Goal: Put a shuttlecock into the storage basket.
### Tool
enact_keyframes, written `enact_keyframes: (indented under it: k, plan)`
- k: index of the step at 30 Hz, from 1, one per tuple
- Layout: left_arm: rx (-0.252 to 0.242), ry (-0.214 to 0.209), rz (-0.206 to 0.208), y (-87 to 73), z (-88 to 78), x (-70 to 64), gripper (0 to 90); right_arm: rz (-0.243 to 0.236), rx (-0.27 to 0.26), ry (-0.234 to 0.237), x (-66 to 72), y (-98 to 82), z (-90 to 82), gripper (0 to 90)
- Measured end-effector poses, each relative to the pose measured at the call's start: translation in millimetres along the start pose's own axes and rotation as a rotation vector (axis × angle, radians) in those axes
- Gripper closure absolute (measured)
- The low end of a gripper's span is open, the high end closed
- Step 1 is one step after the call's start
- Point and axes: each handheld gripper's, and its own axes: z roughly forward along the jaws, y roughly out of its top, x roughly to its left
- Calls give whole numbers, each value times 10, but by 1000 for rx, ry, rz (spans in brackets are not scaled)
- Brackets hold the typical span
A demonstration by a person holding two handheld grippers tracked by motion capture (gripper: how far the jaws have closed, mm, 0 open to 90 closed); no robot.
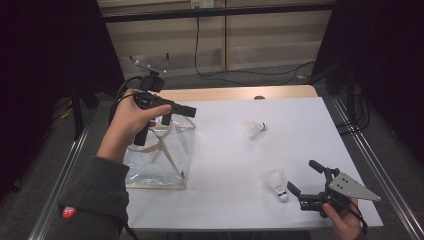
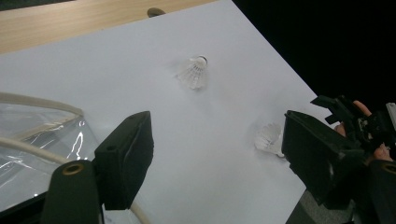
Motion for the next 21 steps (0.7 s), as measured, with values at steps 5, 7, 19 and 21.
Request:
enact_keyframes:
  k: [5, 7, 19, 21]
  plan:
    - [6, -18, 12, -8, 59, -47, 226, 1, 1, 0, -2, -1, 1, 5]
    - [14, -24, 18, -13, 86, -68, 221, -2, 0, 2, -6, 0, 0, 5]
    - [28, -54, 40, -42, 225, -162, 201, 1, -2, 0, -6, 2, 0, 5]
    - [33, -60, 44, -47, 243, -176, 198, 2, -2, 0, -9, 2, 0, 5]
